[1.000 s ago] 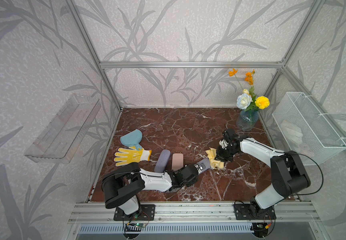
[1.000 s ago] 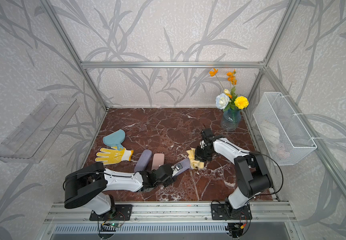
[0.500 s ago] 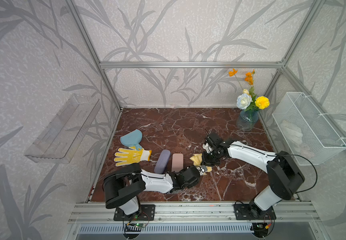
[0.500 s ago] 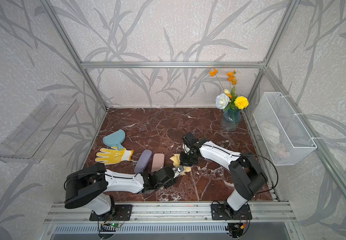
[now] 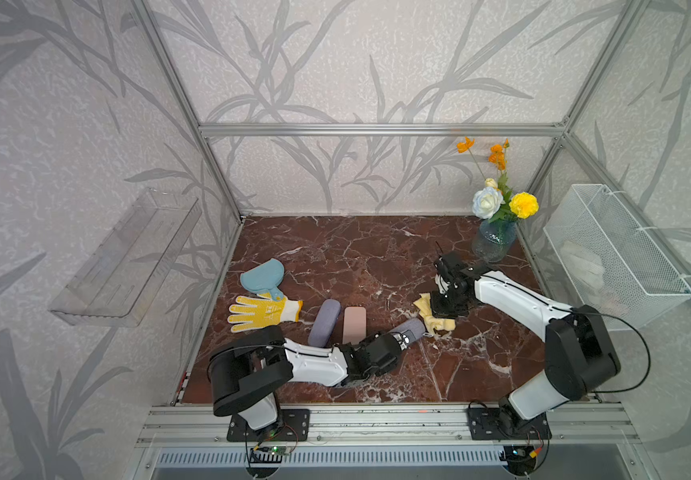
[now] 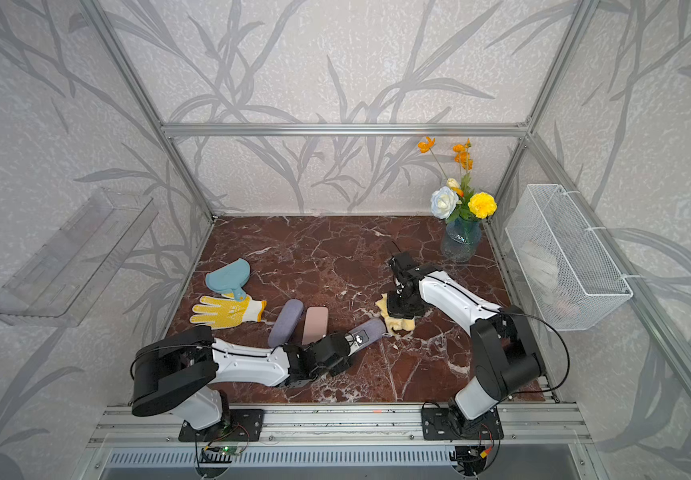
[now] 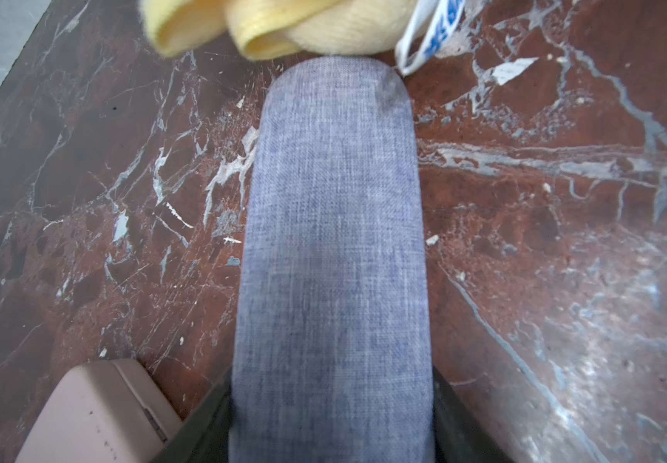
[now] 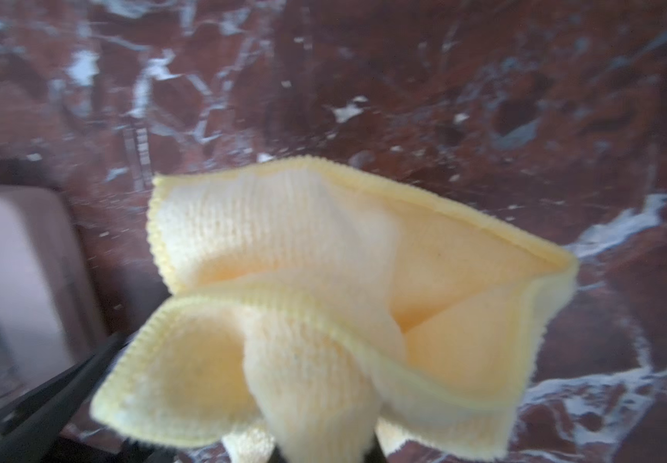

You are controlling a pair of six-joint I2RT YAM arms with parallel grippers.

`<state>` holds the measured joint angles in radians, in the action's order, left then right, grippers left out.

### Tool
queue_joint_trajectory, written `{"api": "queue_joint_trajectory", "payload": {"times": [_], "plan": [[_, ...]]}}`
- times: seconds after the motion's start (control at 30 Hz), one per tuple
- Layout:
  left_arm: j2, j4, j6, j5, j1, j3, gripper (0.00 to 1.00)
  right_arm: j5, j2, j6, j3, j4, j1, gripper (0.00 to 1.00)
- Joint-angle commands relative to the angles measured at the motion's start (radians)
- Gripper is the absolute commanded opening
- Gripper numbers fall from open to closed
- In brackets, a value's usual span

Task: Wipe the eyeglass case
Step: Wipe the dirt from the eyeglass case.

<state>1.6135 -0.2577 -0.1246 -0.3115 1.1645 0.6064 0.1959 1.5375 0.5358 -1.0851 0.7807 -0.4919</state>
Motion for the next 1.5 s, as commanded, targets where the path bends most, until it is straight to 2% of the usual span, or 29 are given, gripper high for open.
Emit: {"api": "queue_joint_trajectory", "payload": {"times": [0.0,0.13,0.23,0.3,0.37,0.43,0.57,0.6,0.63,0.7,0.8,0.9,1.0,1.1,1.13,1.27,1.37,1.47], "plan": [[-0.017,-0.046,-0.016,-0.022,0.008,-0.024,0.26,0.212,-0.007,0.173,0.039,-0.105,-0.101,0.0],[-0.016,-0.046,-0.03,-0.014,0.013,-0.022,0.27,0.34,0.064,0.294,0.113,-0.293,-0.153,0.0],[-0.012,-0.054,-0.036,-0.017,0.017,-0.027,0.27,0.346,0.1,0.256,0.159,-0.307,-0.098,0.0],[-0.009,-0.055,-0.037,-0.02,0.019,-0.028,0.27,0.309,0.129,0.171,0.173,-0.253,-0.028,0.0],[-0.012,-0.06,-0.035,-0.02,0.018,-0.03,0.27,0.174,0.148,0.052,0.147,-0.144,0.044,0.0],[-0.011,-0.064,-0.034,-0.021,0.02,-0.031,0.27,-0.002,0.142,-0.03,0.084,-0.047,0.07,0.0],[0.0,-0.059,-0.034,-0.04,0.023,-0.022,0.26,-0.404,0.084,-0.151,-0.08,0.121,-0.018,0.0],[0.001,-0.059,-0.033,-0.049,0.024,-0.022,0.26,-0.428,0.068,-0.166,-0.109,0.146,-0.041,0.0],[0.004,-0.059,-0.031,-0.065,0.027,-0.021,0.26,-0.413,0.049,-0.169,-0.133,0.164,-0.064,0.0],[0.015,-0.063,-0.035,-0.116,0.04,-0.015,0.25,-0.299,0.015,-0.134,-0.148,0.168,-0.092,0.0],[0.062,-0.069,-0.061,-0.274,0.091,0.013,0.25,-0.089,0.008,-0.043,-0.138,0.128,-0.147,0.0],[0.114,-0.061,-0.068,-0.415,0.138,0.05,0.25,0.118,0.015,0.069,-0.071,0.006,-0.184,0.0],[0.121,-0.069,-0.047,-0.437,0.153,0.05,0.26,0.223,0.041,0.123,0.004,-0.081,-0.166,0.0],[0.122,-0.079,-0.051,-0.449,0.165,0.05,0.26,0.253,0.077,0.094,0.083,-0.116,-0.078,0.0],[0.125,-0.082,-0.056,-0.455,0.168,0.049,0.26,0.227,0.088,0.056,0.103,-0.107,-0.035,0.0],[0.157,-0.113,-0.08,-0.481,0.191,0.046,0.26,-0.165,0.104,-0.104,0.029,0.051,0.038,0.0],[0.184,-0.116,-0.098,-0.516,0.213,0.056,0.26,-0.359,0.055,-0.174,-0.088,0.145,0.011,0.0],[0.211,-0.132,-0.099,-0.563,0.226,0.059,0.26,-0.436,0.049,-0.228,-0.218,0.226,-0.072,0.0]]}}
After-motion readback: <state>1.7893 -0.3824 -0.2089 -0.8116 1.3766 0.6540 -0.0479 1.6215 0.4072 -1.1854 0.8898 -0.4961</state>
